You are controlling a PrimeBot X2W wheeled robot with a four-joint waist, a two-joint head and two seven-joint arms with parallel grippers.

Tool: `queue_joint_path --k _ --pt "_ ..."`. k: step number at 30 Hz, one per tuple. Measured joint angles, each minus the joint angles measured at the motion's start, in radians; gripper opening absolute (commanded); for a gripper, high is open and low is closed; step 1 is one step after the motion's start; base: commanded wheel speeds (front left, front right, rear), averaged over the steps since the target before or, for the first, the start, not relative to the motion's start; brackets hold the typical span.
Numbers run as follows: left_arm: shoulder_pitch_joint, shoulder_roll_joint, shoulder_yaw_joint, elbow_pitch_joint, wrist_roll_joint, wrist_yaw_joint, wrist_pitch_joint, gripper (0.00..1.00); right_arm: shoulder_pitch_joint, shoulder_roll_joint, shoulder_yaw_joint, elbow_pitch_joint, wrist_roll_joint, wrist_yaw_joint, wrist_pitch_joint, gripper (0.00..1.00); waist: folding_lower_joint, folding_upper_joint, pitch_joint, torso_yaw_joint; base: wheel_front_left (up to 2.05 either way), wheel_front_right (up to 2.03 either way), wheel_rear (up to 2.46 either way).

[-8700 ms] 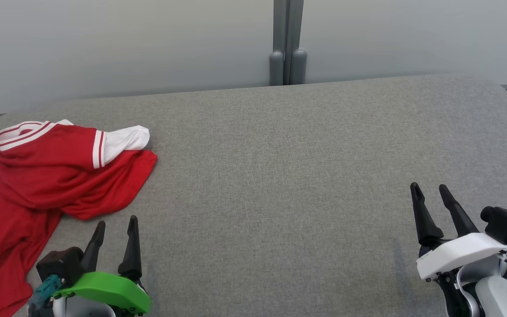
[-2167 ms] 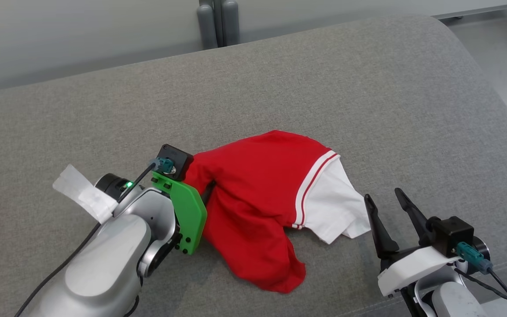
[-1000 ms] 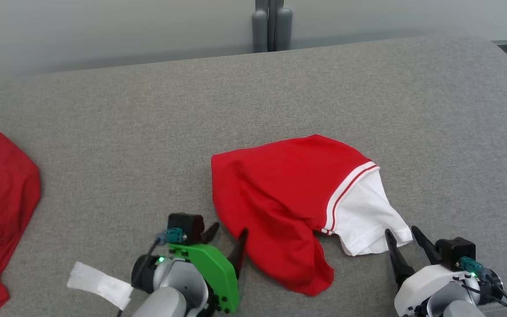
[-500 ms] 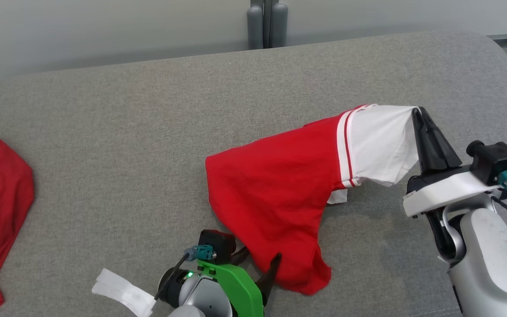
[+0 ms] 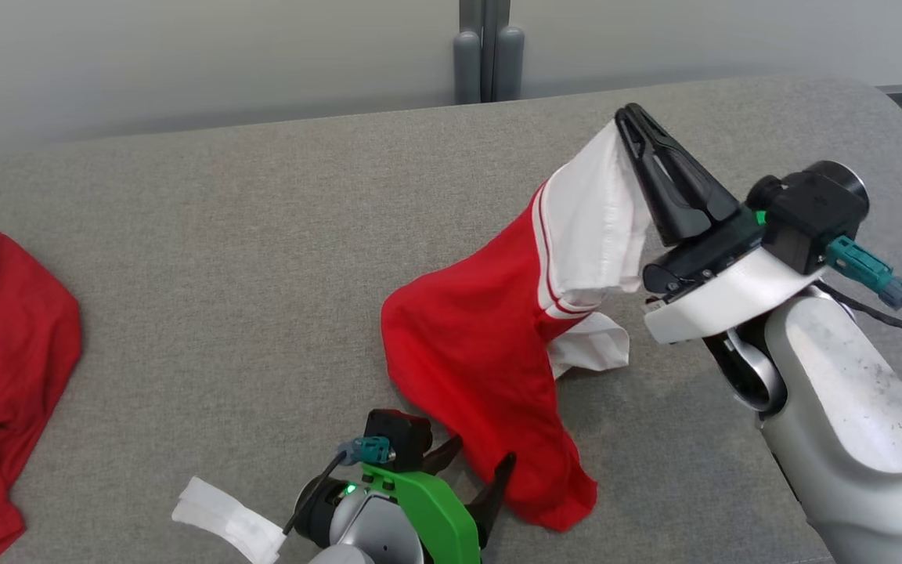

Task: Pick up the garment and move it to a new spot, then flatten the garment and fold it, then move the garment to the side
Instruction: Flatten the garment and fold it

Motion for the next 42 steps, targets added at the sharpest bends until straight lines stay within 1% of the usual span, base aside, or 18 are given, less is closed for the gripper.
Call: queue_joint_path --k 2,7,9,12,14,16,19,21,24,25,29,31,32,36,38,40,42 --pt "0.001 0.000 -0.002 0.000 -0.004 0.000 0.002 1.00 -0.024 -0.002 0.029 -0.016 0.036 0.000 0.019 0.00 0.0000 0.0000 -0.006 0.007 0.00 0.00 0.00" --pt "0.001 -0.002 -0.004 0.000 -0.012 0.000 0.006 1.00 -0.096 -0.053 0.103 -0.051 0.056 0.000 0.096 0.00 0.0000 0.0000 -0.020 0.030 0.00 0.00 0.00" --pt "0.002 -0.003 0.000 0.000 -0.021 0.000 -0.003 1.00 -0.136 -0.058 0.134 -0.079 0.078 0.000 0.130 0.00 0.0000 0.0000 -0.027 0.042 0.00 0.00 0.00" --pt "0.002 -0.003 0.007 0.002 -0.034 0.000 -0.008 1.00 -0.202 -0.059 0.144 -0.105 0.111 0.000 0.173 0.00 0.0000 0.0000 -0.039 0.061 0.00 0.00 0.00" --pt "0.006 -0.004 0.010 0.003 -0.045 0.000 -0.012 1.00 -0.234 -0.058 0.136 -0.110 0.143 0.000 0.208 0.00 0.0000 0.0000 -0.050 0.074 0.00 0.00 0.00" --pt "0.014 -0.004 0.015 0.005 -0.052 0.000 -0.016 1.00 -0.254 -0.058 0.105 -0.106 0.156 0.000 0.237 0.00 0.0000 0.0000 -0.061 0.087 0.00 0.00 0.00" --pt "0.027 -0.004 0.021 0.010 -0.053 0.002 -0.021 1.00 -0.284 -0.070 0.031 -0.063 0.156 0.000 0.277 0.00 0.0000 0.0000 -0.079 0.107 0.00 0.00 0.00" --pt "0.032 -0.004 0.022 0.011 -0.054 0.002 -0.021 1.00 -0.290 -0.091 -0.007 -0.022 0.156 -0.006 0.309 0.00 0.0000 0.0000 -0.089 0.121 0.00 0.00 0.00" --pt "0.033 -0.004 0.025 0.011 -0.061 0.002 -0.026 1.00 -0.279 -0.127 -0.037 0.050 0.162 -0.026 0.357 0.00 0.0000 0.0000 -0.103 0.142 0.00 0.00 0.00" --pt "0.036 -0.004 0.026 0.010 -0.061 0.002 -0.027 1.00 -0.247 -0.146 -0.054 0.091 0.170 -0.043 0.384 0.00 0.0000 0.0000 -0.111 0.156 0.00 0.00 0.00" --pt "0.056 -0.004 0.032 0.001 -0.061 0.002 -0.036 1.00 -0.165 -0.181 -0.059 0.163 0.170 -0.056 0.423 0.00 0.0000 0.0000 -0.120 0.174 0.00 0.00 0.00" --pt "0.063 -0.004 0.030 0.001 -0.061 0.002 -0.037 1.00 -0.130 -0.204 -0.064 0.198 0.159 -0.067 0.429 0.00 0.0000 0.0000 -0.119 0.172 0.00 0.00 0.00" --pt "0.063 -0.004 0.030 0.001 -0.061 0.002 -0.037 1.00 -0.130 -0.204 -0.064 0.198 0.159 -0.067 0.429 0.00 0.0000 0.0000 -0.119 0.172 0.00 0.00 0.00" --pt "0.063 -0.004 0.028 -0.007 -0.061 0.002 -0.038 1.00 -0.105 -0.251 -0.090 0.235 0.137 -0.099 0.432 0.00 0.0000 0.0000 -0.111 0.158 0.00 0.00 0.00" --pt "0.062 -0.004 0.014 -0.013 -0.059 0.002 -0.038 1.00 -0.104 -0.267 -0.099 0.242 0.122 -0.109 0.430 0.00 0.0000 0.0000 -0.103 0.148 0.00 0.00 0.00" --pt "0.062 -0.004 -0.019 -0.021 -0.059 0.001 -0.036 1.00 -0.101 -0.269 -0.108 0.245 0.122 -0.117 0.430 0.00 0.0000 0.0000 -0.092 0.137 0.00 0.00 0.00" --pt "0.059 -0.004 -0.053 -0.026 -0.058 -0.005 -0.031 1.00 -0.096 -0.257 -0.109 0.244 0.127 -0.118 0.425 0.00 0.0000 0.0000 -0.079 0.127 0.00 0.00 0.00"
